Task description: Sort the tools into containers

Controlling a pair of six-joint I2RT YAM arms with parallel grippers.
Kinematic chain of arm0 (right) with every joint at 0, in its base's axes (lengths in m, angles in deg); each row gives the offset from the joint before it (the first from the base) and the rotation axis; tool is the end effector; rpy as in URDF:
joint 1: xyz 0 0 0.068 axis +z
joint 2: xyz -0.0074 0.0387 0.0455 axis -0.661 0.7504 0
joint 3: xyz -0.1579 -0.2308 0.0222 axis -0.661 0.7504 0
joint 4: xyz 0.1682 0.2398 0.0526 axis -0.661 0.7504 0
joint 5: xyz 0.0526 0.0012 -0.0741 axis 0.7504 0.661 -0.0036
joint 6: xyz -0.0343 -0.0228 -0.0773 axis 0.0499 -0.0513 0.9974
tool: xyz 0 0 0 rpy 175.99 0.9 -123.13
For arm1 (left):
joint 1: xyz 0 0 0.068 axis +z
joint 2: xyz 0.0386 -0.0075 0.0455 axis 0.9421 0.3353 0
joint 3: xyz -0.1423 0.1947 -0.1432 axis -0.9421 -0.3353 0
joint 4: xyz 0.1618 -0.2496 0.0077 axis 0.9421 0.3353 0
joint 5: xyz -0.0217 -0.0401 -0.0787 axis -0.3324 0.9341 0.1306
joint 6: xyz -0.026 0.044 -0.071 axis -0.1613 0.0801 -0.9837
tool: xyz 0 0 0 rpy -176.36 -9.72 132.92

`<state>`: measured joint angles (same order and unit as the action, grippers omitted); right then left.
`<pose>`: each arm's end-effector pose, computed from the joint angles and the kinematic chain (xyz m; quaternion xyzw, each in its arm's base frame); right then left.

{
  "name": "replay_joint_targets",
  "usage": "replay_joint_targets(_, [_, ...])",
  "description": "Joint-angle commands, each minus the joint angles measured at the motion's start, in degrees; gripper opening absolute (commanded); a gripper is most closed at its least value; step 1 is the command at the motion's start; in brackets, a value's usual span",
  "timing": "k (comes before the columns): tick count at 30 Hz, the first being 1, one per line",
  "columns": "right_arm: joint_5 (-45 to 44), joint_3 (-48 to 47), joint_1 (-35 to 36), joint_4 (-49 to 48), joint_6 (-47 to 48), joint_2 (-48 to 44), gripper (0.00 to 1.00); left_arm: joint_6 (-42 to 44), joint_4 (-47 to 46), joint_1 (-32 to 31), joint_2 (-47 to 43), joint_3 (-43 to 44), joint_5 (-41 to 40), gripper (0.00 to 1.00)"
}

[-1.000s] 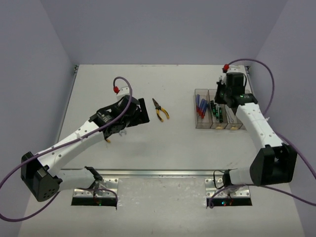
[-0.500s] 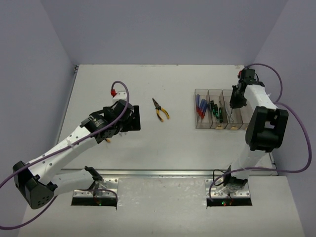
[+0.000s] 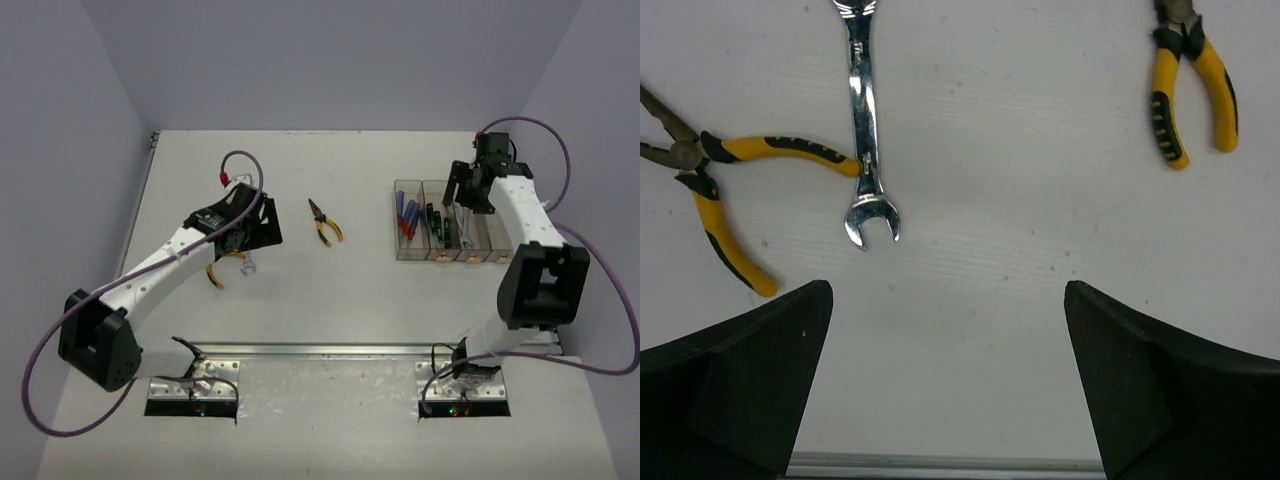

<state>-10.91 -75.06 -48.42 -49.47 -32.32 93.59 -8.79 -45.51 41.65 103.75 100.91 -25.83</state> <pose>0.4187 -0.0610 0.2122 0.2141 0.9386 -0.0346 0.2685 0.2839 -0.1277 0.2448 -0.0752 0.9390 -0.0174 0.3353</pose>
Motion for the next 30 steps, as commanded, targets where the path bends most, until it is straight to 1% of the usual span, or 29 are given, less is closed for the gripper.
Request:
replay_joint_targets(1, [11.65, 6.23, 8.7, -4.98, -2.84, -16.79, 0.8, -1.38, -7.75, 5.12, 8.26, 0.64, 4.06, 1.0])
replay_joint_targets(2, [14.51, 8.39, 9.75, -6.48, -3.25, -19.12, 0.99, -1.76, -7.12, 5.12, 10.52, 2.91, 2.97, 1.0])
replay_joint_targets(4, [20.39, 15.4, 11.6, -9.21, -5.17, -24.55, 0.99, -3.18, -7.21, 5.14, 18.15, 5.42, -0.09, 1.0])
replay_joint_targets(6, [22.82, 18.93, 11.78, -10.34, -5.27, -28.31, 0.99, -3.03, -7.45, 5.45, 22.56, 6.94, -1.06, 0.96])
replay_joint_targets(9, [25.05, 22.31, 11.79, -11.15, -4.77, -32.47, 0.99, -2.83, -7.02, 7.11, 25.84, 8.25, -2.39, 0.9])
replay_joint_targets(12, [28.71, 27.58, 11.81, -13.89, -4.59, -36.1, 0.99, -1.88, -8.51, 10.55, 28.18, 8.19, -0.17, 0.81])
replay_joint_targets(14, [30.55, 29.77, 11.79, -14.71, -4.65, -36.98, 0.99, -0.97, -8.83, 11.72, 29.45, 8.11, -0.08, 0.79])
replay_joint_targets(17, [33.05, 31.24, 11.79, -16.09, -4.89, -37.46, 0.99, 1.58, -10.48, 13.49, 32.24, 8.27, 2.12, 0.74])
replay_joint_targets(21, [34.52, 30.87, 11.79, -15.87, -5.1, -36.84, 0.99, 2.88, -12.04, 13.56, 34.91, 8.54, 4.32, 0.71])
replay_joint_targets(22, [34.82, 30.87, 11.79, -16.02, -5.22, -36.83, 0.99, 3.24, -12.37, 13.56, 35.51, 8.65, 4.81, 0.69])
replay_joint_targets(23, [35.33, 30.91, 11.79, -16.26, -5.44, -36.87, 0.99, 3.47, -12.55, 13.56, 36.8, 8.95, 5.61, 0.64])
replay_joint_targets(24, [35.8, 30.96, 11.79, -16.35, -5.58, -37.0, 0.99, 3.57, -12.69, 13.56, 37.45, 9.23, 5.81, 0.61])
replay_joint_targets(27, [36.54, 30.99, 11.79, -16.57, -5.92, -37.73, 0.99, 3.44, -12.22, 13.93, 39.36, 9.9, 6.1, 0.58])
replay_joint_targets(28, [36.67, 30.96, 11.79, -16.53, -5.98, -37.95, 0.99, 3.22, -12.03, 14.0, 39.85, 10.03, 6.3, 0.55])
replay_joint_targets(29, [36.82, 30.96, 11.79, -16.43, -5.98, -38.1, 0.99, 3.02, -11.83, 14.0, 40.3, 10.03, 6.6, 0.47])
replay_joint_targets(30, [36.82, 30.79, 11.85, -16.23, -5.81, -38.37, 0.99, 2.79, -11.66, 14.0, 40.5, 9.92, 6.91, 0.43])
